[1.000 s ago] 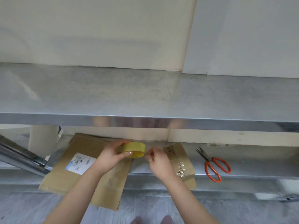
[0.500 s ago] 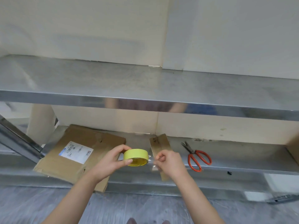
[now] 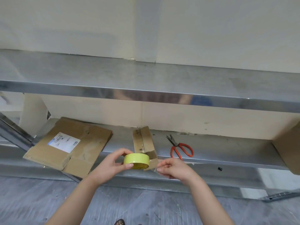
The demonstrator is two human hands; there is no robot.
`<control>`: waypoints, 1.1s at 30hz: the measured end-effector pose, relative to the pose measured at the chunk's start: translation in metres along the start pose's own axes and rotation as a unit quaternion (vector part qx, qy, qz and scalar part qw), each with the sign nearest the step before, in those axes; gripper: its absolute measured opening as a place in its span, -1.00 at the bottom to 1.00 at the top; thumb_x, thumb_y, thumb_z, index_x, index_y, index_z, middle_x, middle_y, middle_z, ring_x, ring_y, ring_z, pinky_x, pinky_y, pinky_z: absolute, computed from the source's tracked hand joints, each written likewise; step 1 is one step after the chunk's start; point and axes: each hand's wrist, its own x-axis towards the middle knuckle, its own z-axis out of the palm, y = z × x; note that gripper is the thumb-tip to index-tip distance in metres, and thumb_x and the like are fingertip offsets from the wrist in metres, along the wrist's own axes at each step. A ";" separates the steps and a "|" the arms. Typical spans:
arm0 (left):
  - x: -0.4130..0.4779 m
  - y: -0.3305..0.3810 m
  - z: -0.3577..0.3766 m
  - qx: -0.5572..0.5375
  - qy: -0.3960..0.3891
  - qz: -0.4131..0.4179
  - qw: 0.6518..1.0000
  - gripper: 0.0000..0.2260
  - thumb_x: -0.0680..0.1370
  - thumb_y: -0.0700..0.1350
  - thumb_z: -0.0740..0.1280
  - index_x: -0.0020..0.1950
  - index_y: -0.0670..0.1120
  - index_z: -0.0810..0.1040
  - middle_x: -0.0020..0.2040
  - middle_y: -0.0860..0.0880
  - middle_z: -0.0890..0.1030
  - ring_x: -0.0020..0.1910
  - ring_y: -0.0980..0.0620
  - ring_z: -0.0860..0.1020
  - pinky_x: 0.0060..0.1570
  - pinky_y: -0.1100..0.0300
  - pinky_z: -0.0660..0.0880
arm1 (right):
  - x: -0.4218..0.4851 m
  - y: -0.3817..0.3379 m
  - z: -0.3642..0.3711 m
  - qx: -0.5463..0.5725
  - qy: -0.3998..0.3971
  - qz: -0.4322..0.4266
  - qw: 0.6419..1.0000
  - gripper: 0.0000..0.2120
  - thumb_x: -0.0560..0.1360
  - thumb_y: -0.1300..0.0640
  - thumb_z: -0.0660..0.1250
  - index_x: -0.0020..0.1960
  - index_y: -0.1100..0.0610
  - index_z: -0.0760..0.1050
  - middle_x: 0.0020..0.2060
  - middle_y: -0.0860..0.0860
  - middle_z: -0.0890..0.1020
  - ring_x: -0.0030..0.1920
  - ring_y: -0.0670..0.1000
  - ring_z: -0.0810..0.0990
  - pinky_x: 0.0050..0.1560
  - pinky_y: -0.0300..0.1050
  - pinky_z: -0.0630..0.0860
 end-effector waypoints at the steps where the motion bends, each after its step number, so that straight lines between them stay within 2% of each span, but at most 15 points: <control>1: -0.003 -0.001 0.005 0.000 0.007 -0.002 1.000 -0.77 0.46 -0.04 0.47 0.09 0.06 0.58 0.10 0.02 0.56 0.16 0.10 0.54 0.11 0.21 0.53 | -0.002 0.004 -0.004 -0.024 0.008 0.001 1.000 -0.96 0.49 0.17 0.46 -0.09 0.10 0.60 -0.34 -0.06 0.59 -0.33 -0.13 0.54 -0.23 -0.26 0.47; 5: -0.012 -0.003 0.019 0.003 0.033 -0.006 0.999 -0.78 0.48 -0.08 0.46 0.10 0.04 0.57 0.09 0.04 0.57 0.15 0.12 0.53 0.05 0.27 0.52 | -0.001 0.013 -0.007 -0.149 0.074 -0.023 0.986 -0.79 0.46 -0.06 0.46 -0.13 0.09 0.61 -0.36 -0.09 0.58 -0.35 -0.15 0.50 -0.26 -0.32 0.43; 9: -0.017 -0.002 0.023 0.002 0.079 -0.010 0.997 -0.78 0.48 -0.11 0.46 0.09 0.08 0.58 0.10 0.07 0.58 0.16 0.18 0.50 0.02 0.35 0.51 | 0.001 0.009 -0.005 -0.237 0.112 -0.043 0.964 -0.72 0.49 -0.15 0.40 -0.21 0.06 0.57 -0.36 -0.09 0.55 -0.29 -0.10 0.50 -0.17 -0.17 0.46; 12: -0.020 -0.002 0.020 0.006 0.097 -0.010 0.995 -0.79 0.47 -0.10 0.46 0.06 0.12 0.58 0.09 0.09 0.58 0.15 0.19 0.49 0.01 0.39 0.49 | 0.004 0.005 -0.005 -0.257 0.117 -0.055 0.958 -0.71 0.50 -0.14 0.38 -0.19 0.08 0.57 -0.24 -0.02 0.64 -0.16 -0.02 0.57 -0.12 -0.14 0.46; 15: -0.020 -0.005 0.021 0.011 0.122 -0.013 0.992 -0.81 0.46 -0.12 0.47 0.00 0.13 0.58 0.06 0.09 0.59 0.11 0.18 0.50 -0.02 0.42 0.47 | 0.009 0.001 -0.006 -0.250 0.101 -0.082 0.959 -0.89 0.53 -0.01 0.39 -0.16 -0.04 0.58 -0.18 -0.14 0.59 -0.13 -0.12 0.54 -0.10 -0.23 0.44; 18: -0.019 -0.009 0.017 0.019 0.137 -0.014 0.990 -0.81 0.45 -0.13 0.49 -0.02 0.11 0.58 0.05 0.08 0.60 0.09 0.16 0.50 -0.05 0.47 0.44 | 0.015 -0.002 -0.007 -0.258 0.104 -0.089 0.956 -0.89 0.53 0.07 0.38 -0.16 -0.08 0.59 -0.09 -0.15 0.60 -0.11 -0.19 0.52 -0.04 -0.29 0.38; 21: -0.018 -0.016 0.011 0.022 0.137 -0.018 0.990 -0.80 0.45 -0.12 0.49 0.01 0.09 0.58 0.04 0.05 0.60 0.08 0.14 0.51 -0.05 0.48 0.43 | 0.021 -0.006 -0.008 -0.260 0.127 -0.086 0.953 -0.89 0.52 0.07 0.39 -0.17 -0.07 0.60 -0.17 -0.18 0.62 -0.14 -0.19 0.55 -0.10 -0.30 0.38; 24: -0.014 -0.021 0.009 0.024 0.130 -0.017 0.991 -0.79 0.44 -0.12 0.49 0.01 0.08 0.57 0.01 0.07 0.60 0.07 0.14 0.50 -0.05 0.46 0.44 | 0.028 -0.011 -0.011 -0.269 0.148 -0.084 0.948 -0.87 0.53 0.09 0.39 -0.19 -0.07 0.57 -0.29 -0.22 0.58 -0.23 -0.26 0.52 -0.23 -0.39 0.34; 27: -0.014 -0.028 0.002 0.027 0.130 -0.023 0.991 -0.78 0.44 -0.14 0.50 0.00 0.09 0.58 -0.02 0.07 0.59 0.05 0.14 0.50 -0.06 0.41 0.46 | 0.035 -0.015 -0.020 -0.282 0.172 -0.077 0.941 -0.87 0.52 0.09 0.39 -0.19 -0.06 0.56 -0.30 -0.22 0.57 -0.23 -0.24 0.51 -0.30 -0.45 0.28; 31: -0.018 -0.035 -0.009 0.035 0.144 -0.034 0.988 -0.77 0.43 -0.12 0.51 0.01 0.11 0.59 -0.03 0.05 0.59 0.01 0.13 0.51 -0.08 0.44 0.44 | 0.043 -0.019 -0.020 -0.266 0.134 -0.068 0.952 -0.92 0.50 0.05 0.42 -0.17 -0.04 0.59 -0.26 -0.19 0.60 -0.20 -0.23 0.53 -0.28 -0.45 0.31; 33: -0.015 -0.036 -0.015 0.051 0.150 -0.037 0.987 -0.77 0.44 -0.08 0.50 0.03 0.14 0.59 -0.03 0.07 0.59 0.00 0.15 0.51 -0.04 0.39 0.44 | 0.048 -0.021 -0.016 -0.260 0.134 -0.067 0.954 -0.93 0.50 0.04 0.42 -0.16 -0.02 0.60 -0.25 -0.18 0.60 -0.21 -0.24 0.52 -0.29 -0.44 0.30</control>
